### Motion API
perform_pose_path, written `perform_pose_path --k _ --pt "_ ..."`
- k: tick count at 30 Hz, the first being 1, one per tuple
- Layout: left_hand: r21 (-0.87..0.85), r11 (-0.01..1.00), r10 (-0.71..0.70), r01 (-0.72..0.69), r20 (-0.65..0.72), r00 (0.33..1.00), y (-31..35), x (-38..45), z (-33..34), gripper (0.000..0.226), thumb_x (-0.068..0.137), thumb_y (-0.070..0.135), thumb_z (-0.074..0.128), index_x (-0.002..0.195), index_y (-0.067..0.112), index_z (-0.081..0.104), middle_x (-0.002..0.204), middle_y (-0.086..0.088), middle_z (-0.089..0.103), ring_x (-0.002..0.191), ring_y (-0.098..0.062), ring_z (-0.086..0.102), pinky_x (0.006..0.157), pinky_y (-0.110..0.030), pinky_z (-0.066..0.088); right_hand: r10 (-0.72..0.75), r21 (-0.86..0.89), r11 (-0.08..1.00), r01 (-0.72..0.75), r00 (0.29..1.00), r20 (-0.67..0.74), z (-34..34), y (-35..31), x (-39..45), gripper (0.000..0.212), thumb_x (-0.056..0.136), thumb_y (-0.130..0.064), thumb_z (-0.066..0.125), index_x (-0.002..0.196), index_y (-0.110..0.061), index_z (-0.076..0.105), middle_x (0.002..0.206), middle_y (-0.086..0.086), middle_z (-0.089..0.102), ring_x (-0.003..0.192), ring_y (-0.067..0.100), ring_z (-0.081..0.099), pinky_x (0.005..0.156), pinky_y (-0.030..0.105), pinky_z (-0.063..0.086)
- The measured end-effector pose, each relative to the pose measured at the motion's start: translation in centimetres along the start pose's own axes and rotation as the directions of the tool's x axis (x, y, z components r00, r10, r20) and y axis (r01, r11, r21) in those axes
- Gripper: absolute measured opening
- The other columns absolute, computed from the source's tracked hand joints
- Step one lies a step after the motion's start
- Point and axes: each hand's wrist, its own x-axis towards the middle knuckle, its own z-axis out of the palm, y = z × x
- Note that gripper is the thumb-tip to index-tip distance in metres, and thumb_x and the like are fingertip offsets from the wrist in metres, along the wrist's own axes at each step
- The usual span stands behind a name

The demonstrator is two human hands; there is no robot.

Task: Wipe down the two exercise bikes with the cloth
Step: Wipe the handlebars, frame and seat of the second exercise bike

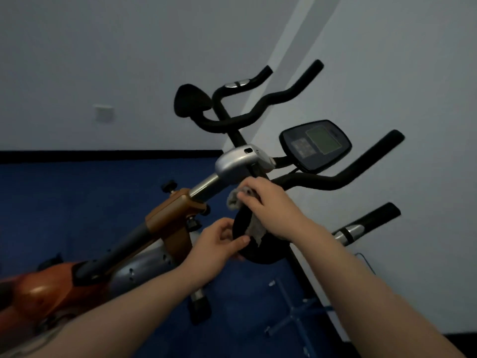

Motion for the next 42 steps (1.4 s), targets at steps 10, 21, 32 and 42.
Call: perform_pose_path --k 10,21,32,42 --pt "0.059 0.998 -0.01 0.013 -0.062 0.998 -0.7 -1.0 1.9 0.015 0.087 0.026 0.071 0.094 0.018 0.06 0.062 0.007 0.059 0.05 -0.006 0.053 0.05 -0.019 0.045 -0.236 -0.25 0.89 0.383 0.852 0.467 -0.2 -1.6 2.5 0.029 0.102 -0.038 0.04 0.111 -0.029 0.066 0.106 -0.005 0.065 0.101 0.01 0.058 0.092 0.033 0.044" --pt "0.03 0.996 -0.085 0.089 -0.123 0.989 -1.9 -1.9 3.1 0.039 0.087 0.041 0.067 0.061 0.017 0.052 0.05 0.004 0.048 0.04 -0.004 0.04 0.044 -0.015 0.033 -0.232 -0.272 0.814 0.514 0.716 0.658 -0.1 -2.9 3.6 0.033 0.101 -0.042 0.041 0.075 -0.03 0.057 0.077 -0.008 0.062 0.073 0.005 0.057 0.07 0.029 0.041" --pt "0.16 0.983 -0.062 0.089 -0.164 0.984 -2.2 -2.0 3.1 0.045 0.089 0.047 0.062 0.061 0.013 0.057 0.046 0.006 0.042 0.039 -0.003 0.037 0.046 -0.018 0.031 -0.144 -0.371 0.745 0.554 0.678 0.721 0.9 -3.8 4.1 0.044 0.099 -0.048 0.043 0.061 -0.03 0.054 0.064 -0.008 0.055 0.064 0.006 0.054 0.07 0.035 0.043" --pt "0.398 0.917 0.093 -0.024 -0.154 0.984 -1.1 -1.1 0.6 0.04 0.081 0.051 0.07 0.075 0.014 0.054 0.061 0.007 0.045 0.055 -0.007 0.042 0.055 -0.026 0.033 -0.241 0.143 0.967 0.211 0.939 0.244 -2.7 2.1 0.7 0.02 0.101 -0.035 0.044 0.102 -0.034 0.064 0.097 -0.014 0.068 0.094 0.001 0.062 0.082 0.019 0.045"
